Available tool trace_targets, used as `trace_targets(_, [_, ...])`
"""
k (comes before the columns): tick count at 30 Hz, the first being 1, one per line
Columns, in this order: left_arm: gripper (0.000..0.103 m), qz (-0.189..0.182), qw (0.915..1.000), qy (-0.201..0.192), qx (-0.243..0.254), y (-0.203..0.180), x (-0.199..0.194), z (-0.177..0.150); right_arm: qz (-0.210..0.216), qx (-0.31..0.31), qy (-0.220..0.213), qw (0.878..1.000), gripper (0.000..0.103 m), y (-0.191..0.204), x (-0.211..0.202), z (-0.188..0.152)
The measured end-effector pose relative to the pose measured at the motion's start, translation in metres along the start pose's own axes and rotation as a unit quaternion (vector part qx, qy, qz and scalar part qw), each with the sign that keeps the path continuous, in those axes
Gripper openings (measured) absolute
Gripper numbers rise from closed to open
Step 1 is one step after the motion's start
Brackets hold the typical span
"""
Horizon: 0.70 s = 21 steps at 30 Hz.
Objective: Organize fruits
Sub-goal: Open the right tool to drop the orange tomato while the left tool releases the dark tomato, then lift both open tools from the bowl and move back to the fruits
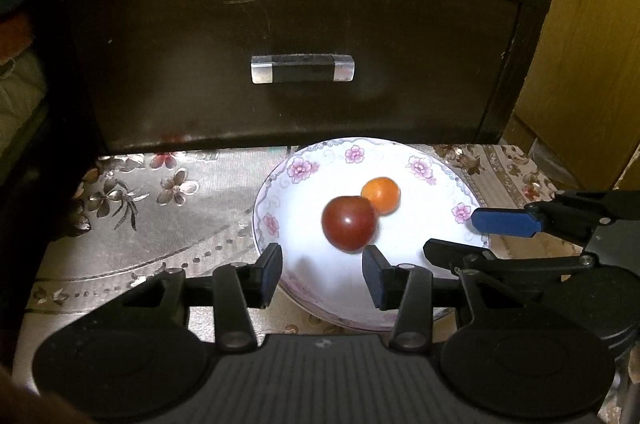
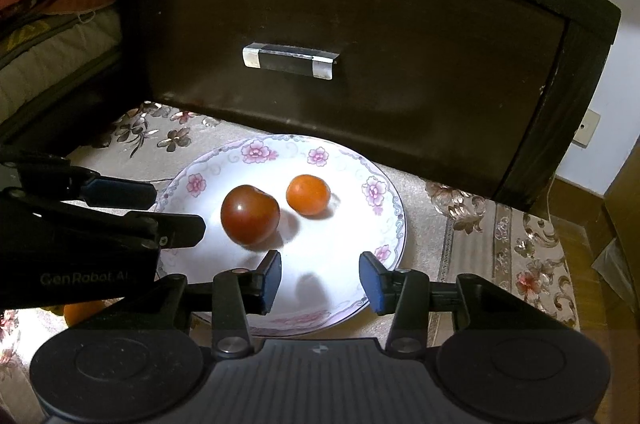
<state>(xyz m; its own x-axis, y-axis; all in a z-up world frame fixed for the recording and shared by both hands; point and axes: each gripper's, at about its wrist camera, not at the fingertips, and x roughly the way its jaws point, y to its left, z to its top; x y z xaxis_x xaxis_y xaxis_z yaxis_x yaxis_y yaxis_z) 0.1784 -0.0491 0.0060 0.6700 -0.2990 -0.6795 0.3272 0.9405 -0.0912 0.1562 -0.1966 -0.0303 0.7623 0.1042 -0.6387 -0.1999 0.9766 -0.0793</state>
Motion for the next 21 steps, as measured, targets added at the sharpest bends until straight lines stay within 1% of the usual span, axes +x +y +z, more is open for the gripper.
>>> trace_targets(21, [0.05, 0.006, 0.9997, -0.022, 0.0, 0.001, -0.032, -0.004, 0.0, -0.009, -0.018, 1.0, 0.041, 0.01, -0.024, 0.0])
